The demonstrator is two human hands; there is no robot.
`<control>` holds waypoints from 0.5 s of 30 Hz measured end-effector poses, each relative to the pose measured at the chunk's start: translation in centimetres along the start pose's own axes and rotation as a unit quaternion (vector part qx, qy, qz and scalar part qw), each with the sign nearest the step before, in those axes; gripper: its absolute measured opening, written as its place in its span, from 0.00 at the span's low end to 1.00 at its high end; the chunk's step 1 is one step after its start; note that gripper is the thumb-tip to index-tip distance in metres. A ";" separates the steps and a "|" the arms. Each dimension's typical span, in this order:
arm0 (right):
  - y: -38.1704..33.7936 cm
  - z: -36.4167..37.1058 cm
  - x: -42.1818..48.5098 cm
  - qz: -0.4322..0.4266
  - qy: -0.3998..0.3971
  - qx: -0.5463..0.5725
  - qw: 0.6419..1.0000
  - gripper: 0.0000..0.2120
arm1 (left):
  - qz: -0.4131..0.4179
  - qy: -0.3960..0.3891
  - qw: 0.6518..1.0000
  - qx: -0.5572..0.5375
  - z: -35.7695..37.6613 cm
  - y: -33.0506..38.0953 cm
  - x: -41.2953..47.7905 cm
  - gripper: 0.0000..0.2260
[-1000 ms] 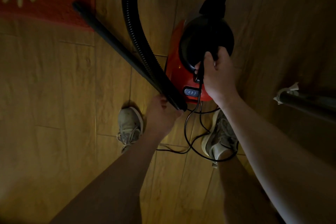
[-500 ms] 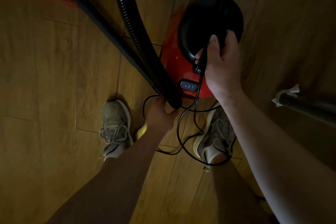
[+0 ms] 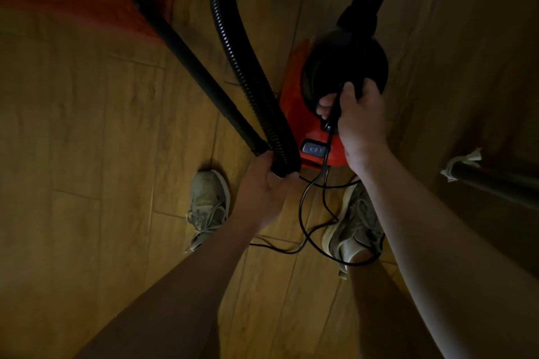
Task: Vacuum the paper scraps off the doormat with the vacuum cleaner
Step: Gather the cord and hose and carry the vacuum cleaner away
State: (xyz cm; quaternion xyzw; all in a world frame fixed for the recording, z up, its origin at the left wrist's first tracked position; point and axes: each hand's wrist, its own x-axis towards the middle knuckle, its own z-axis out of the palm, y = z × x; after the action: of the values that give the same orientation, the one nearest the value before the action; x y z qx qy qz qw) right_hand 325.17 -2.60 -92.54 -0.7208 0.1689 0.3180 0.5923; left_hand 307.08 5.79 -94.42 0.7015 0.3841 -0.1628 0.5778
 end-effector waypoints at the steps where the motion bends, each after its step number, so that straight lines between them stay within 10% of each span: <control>1: -0.3 0.1 -0.2 0.021 0.004 0.005 1.000 0.08 | 0.007 -0.006 1.000 -0.009 -0.5 1.0 -0.2 0.12; 15: -9.8 -0.5 -8.4 0.019 -0.009 -0.044 0.999 0.08 | 0.166 0.064 0.982 -0.065 -6.8 14.3 -2.2 0.14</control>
State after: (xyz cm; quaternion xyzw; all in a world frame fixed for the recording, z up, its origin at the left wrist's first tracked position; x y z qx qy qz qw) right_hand 325.12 -1.90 -79.65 -0.7401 0.1631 0.3431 0.5549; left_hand 314.53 10.87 -81.19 0.7251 0.3084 0.0059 0.6157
